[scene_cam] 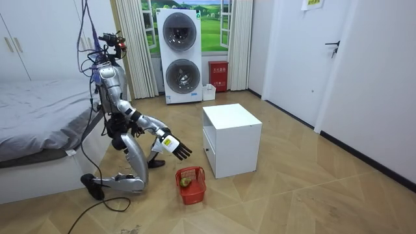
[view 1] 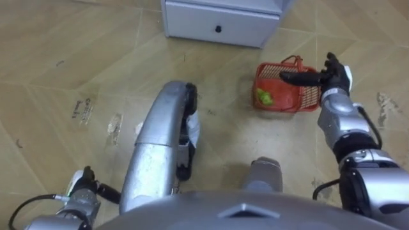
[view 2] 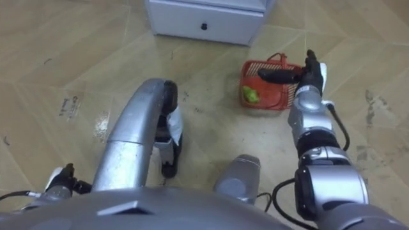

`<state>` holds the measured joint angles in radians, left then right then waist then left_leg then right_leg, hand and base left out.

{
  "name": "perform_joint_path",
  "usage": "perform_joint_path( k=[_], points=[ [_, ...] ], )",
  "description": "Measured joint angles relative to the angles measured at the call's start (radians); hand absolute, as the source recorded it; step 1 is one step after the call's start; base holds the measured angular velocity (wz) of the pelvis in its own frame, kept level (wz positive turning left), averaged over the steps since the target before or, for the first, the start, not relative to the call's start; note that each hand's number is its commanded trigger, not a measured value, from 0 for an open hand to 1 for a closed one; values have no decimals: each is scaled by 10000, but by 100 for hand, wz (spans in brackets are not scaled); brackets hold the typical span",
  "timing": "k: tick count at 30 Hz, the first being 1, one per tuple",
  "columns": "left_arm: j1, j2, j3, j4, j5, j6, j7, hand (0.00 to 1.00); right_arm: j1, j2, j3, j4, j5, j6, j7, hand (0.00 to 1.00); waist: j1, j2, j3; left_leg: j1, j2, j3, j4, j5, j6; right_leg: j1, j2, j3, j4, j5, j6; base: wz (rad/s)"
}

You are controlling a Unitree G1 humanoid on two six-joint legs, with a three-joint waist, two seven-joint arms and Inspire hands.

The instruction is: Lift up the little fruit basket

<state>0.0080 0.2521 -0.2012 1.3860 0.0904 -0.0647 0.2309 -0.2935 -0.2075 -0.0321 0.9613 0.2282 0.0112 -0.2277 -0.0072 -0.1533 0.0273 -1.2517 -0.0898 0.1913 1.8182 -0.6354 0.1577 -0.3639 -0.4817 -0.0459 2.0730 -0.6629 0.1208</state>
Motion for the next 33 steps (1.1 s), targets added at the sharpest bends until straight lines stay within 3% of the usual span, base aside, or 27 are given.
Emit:
perform_joint_path(
  k=[2,5,8,9,10,12,22,24,27,31,33],
  points=[
    [117,0,-13,6,4,10,-82,0,-10,-15,-1,0,-64,0,0,0,-57,0,5,-12,66,0,100,-3,-37,11,93,63,110,-49,-103,2],
    [386,7,-82,3,1,64,-220,0,-38,-50,0,6,-69,-1,3,0,-155,8,16,-90,39,6,344,-115,-324,19,146,240,437,-187,-375,1],
    [462,2,-234,10,-13,205,-380,0,-42,-260,123,4,-21,0,-7,0,-190,-19,30,-423,-92,7,811,-119,-460,6,355,613,1048,-383,-461,1],
    [420,-123,-343,-11,-37,235,-472,0,-122,-491,260,17,-3,0,-2,0,-118,174,124,-592,-21,-129,1049,-118,-495,-66,507,700,1256,-436,-504,-18],
    [431,-189,-396,-15,-57,219,-506,0,-187,-564,336,20,3,1,-10,0,-94,246,162,-669,-23,-194,1083,-68,-601,-122,560,745,1306,-460,-526,-25],
    [435,-198,-424,-6,-155,216,-692,0,-248,-646,575,48,19,0,-10,0,-154,221,178,-775,-97,-299,979,40,-816,-398,666,980,1389,-462,-525,-16],
    [643,-129,-780,-35,-152,194,-1348,0,-247,-1206,864,734,396,46,469,0,-139,179,188,-855,-89,-366,927,29,-924,-598,713,992,1413,-463,-516,-1],
    [801,-67,-780,-173,-151,202,-1347,0,-252,-1275,874,834,517,61,698,0,-86,227,179,-874,-74,-363,779,-138,-1220,-772,693,1020,1508,-486,-469,4],
    [834,-31,-793,-234,-151,206,-1337,0,-235,-1299,889,1044,559,106,788,0,111,320,169,-907,-47,-357,700,-125,-1250,-859,663,1024,1593,-508,-424,0],
    [842,-35,-1249,-338,-175,207,-1359,0,-245,-1478,1112,1664,826,117,788,0,469,630,97,-956,-34,-358,663,-88,-1316,-924,671,1015,1643,-509,-425,0],
    [839,-16,-1398,-338,-174,209,-1417,0,-319,-1480,1278,1855,806,113,810,0,527,696,156,-987,-33,-338,647,-84,-1322,-990,650,1036,1641,-510,-424,0]
  ],
)
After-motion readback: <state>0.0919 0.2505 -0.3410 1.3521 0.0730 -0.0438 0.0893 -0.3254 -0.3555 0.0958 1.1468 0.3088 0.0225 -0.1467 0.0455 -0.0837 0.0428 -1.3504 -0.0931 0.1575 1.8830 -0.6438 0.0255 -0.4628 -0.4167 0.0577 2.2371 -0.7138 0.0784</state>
